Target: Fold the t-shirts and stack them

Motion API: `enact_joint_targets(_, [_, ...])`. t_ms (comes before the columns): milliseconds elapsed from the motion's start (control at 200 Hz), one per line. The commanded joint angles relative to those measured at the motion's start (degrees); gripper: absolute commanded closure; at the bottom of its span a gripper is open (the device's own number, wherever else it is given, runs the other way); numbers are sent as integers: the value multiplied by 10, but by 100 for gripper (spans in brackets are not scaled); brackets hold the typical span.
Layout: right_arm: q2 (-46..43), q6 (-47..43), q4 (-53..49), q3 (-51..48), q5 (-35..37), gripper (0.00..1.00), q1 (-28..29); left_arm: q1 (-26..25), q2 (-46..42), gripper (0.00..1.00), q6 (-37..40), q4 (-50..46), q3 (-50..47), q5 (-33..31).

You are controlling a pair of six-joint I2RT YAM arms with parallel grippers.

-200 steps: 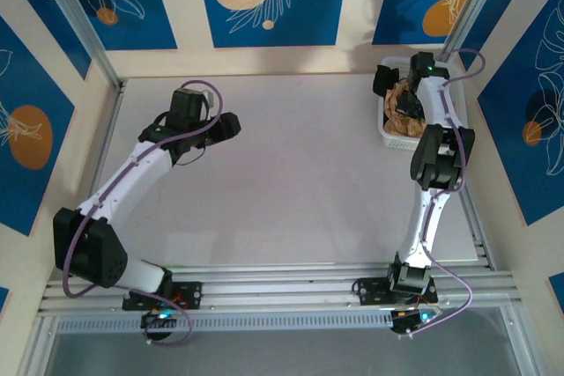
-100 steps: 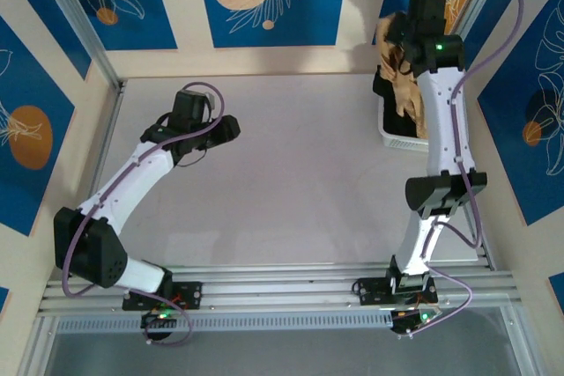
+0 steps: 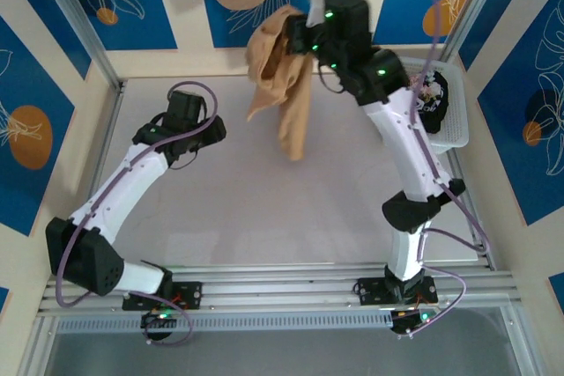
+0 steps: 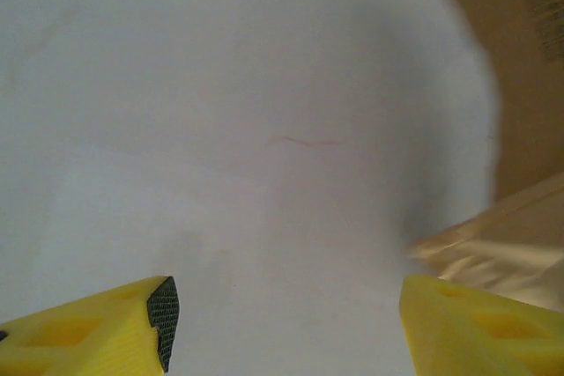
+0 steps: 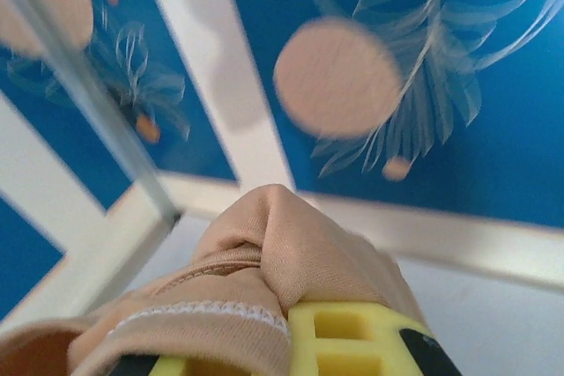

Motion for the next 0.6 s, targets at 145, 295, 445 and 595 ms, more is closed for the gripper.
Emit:
enact_joint_targets(145, [92, 82, -2, -146, -222, 100, 53, 1, -107, 33, -32, -96, -57, -105])
enact_joint_targets(295, [173, 69, -99, -91, -308, 100, 48, 1, -159, 32, 18, -26, -126, 21])
enact_joint_targets(445, [185, 77, -97, -114, -355, 100, 31, 0, -169, 26, 99, 20, -161, 151])
enact_joint_targets(595, [185, 94, -67, -138, -448, 91, 11, -8, -146, 24, 143, 15, -172, 183])
